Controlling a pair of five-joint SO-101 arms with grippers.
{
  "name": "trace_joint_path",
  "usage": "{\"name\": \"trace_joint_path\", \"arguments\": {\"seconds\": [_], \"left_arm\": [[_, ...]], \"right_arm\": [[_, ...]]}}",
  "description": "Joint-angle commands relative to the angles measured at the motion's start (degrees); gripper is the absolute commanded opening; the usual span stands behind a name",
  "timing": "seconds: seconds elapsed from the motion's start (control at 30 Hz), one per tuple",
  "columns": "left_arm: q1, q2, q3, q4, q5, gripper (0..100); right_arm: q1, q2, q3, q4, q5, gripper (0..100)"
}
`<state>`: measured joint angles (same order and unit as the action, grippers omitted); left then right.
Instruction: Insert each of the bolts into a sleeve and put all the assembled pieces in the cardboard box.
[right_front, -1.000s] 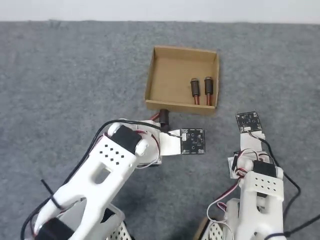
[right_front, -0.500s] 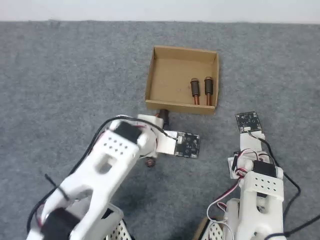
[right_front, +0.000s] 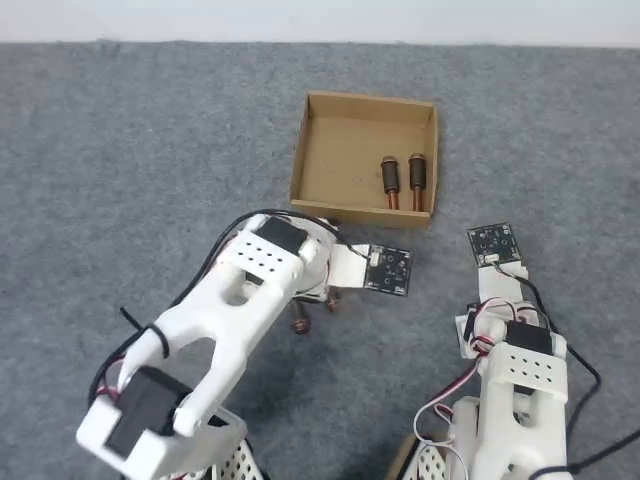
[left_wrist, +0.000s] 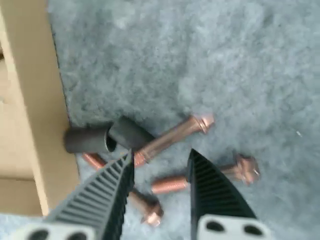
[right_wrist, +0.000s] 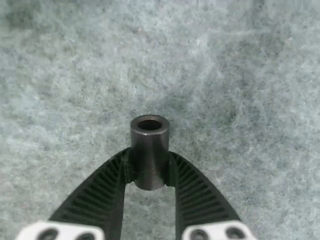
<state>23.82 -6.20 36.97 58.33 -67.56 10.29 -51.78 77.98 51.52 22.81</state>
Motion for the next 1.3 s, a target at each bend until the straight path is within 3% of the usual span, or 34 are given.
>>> {"name": "trace_joint_path", "arguments": {"seconds": [0.0, 0.73, 0.93, 1.27], "left_arm": [[0.35, 1.32, -2.07, -2.55, -0.53, 16], [0.88, 16.26, -10.42, -1.14, -0.44, 16], [2.9, 16.35, -10.33, 2.46, -0.35, 10], [9.76, 16.35, -10.42, 3.08, 15.03, 3]], "right_arm": [[0.4, -2.24, -0.62, -0.13, 1.14, 0.7], [0.4, -2.33, -0.88, -0.22, 1.14, 0.7], [0.31, -2.33, -0.7, -0.57, 1.14, 0.7], [0.31, -2.33, -0.62, -0.66, 1.14, 0.7]]}}
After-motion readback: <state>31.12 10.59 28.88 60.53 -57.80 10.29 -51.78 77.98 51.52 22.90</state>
